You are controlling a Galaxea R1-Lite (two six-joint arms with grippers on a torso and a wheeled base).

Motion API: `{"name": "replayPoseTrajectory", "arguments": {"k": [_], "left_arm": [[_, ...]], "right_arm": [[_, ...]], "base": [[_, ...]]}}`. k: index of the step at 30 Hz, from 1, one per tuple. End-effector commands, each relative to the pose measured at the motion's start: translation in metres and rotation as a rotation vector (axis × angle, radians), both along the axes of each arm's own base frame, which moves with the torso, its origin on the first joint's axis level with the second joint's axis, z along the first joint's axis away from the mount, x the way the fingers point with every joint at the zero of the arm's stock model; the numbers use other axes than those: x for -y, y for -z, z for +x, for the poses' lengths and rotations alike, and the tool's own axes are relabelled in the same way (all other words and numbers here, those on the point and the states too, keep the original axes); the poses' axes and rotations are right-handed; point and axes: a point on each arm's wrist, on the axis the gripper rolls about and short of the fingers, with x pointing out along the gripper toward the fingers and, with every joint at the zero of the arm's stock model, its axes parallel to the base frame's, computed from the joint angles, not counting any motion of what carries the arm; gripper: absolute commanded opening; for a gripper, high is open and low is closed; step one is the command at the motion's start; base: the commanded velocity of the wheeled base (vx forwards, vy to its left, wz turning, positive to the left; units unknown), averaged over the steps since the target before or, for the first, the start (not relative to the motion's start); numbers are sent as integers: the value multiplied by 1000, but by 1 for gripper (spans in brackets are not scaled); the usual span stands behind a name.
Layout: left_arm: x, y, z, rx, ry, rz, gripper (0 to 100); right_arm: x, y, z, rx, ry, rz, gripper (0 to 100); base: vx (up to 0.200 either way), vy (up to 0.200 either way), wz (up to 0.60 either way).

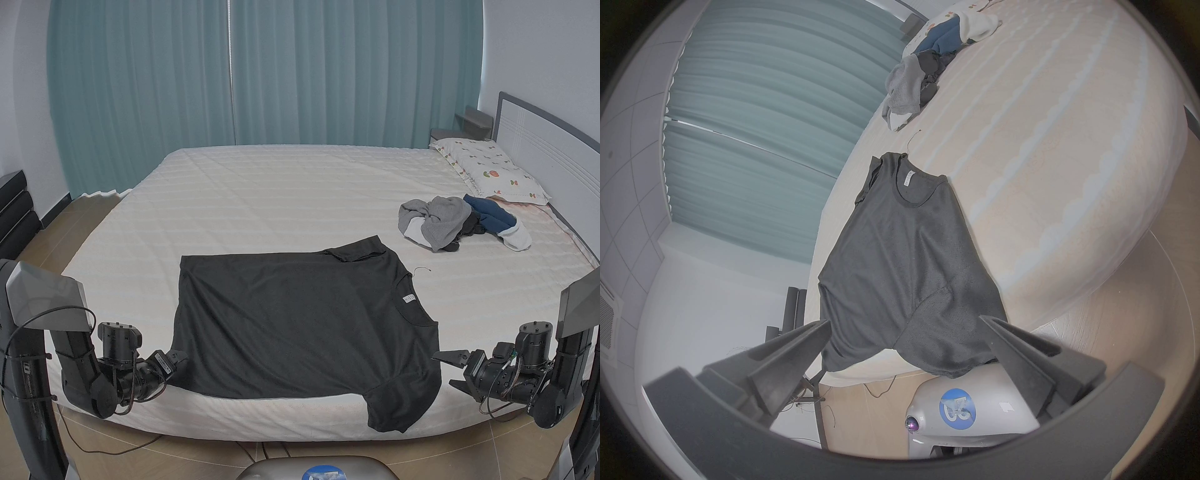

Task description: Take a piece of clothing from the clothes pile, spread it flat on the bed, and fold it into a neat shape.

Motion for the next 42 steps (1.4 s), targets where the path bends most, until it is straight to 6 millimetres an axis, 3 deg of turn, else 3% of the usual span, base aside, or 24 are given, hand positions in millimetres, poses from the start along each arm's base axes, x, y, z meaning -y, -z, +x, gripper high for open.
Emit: {"name": "replayPoseTrajectory", "arguments": {"k": [1,7,8,27,37,42], "left_arm": [[4,10,5,-15,-5,21,100],[6,12,8,-12,-8,32,100],[7,11,8,-9,-8,32,0],[1,13,-5,-52,-67,61,0],[-1,6,-9,2,-83,41,0],[0,9,-7,15,-104,0,0]], "right_arm": [[-1,0,3,17,0,3,100],[-1,3,4,6,0,-1,100],[-1,4,4,4,1,-2,100],[2,12,4,-15,-4,-37,100],[10,16,3,28,-5,-175,100],[8,38,18,-1,23,-215,100]], "base": [[0,0,0],[0,0,0],[0,0,0],[0,0,0],[0,0,0],[0,0,0]]}}
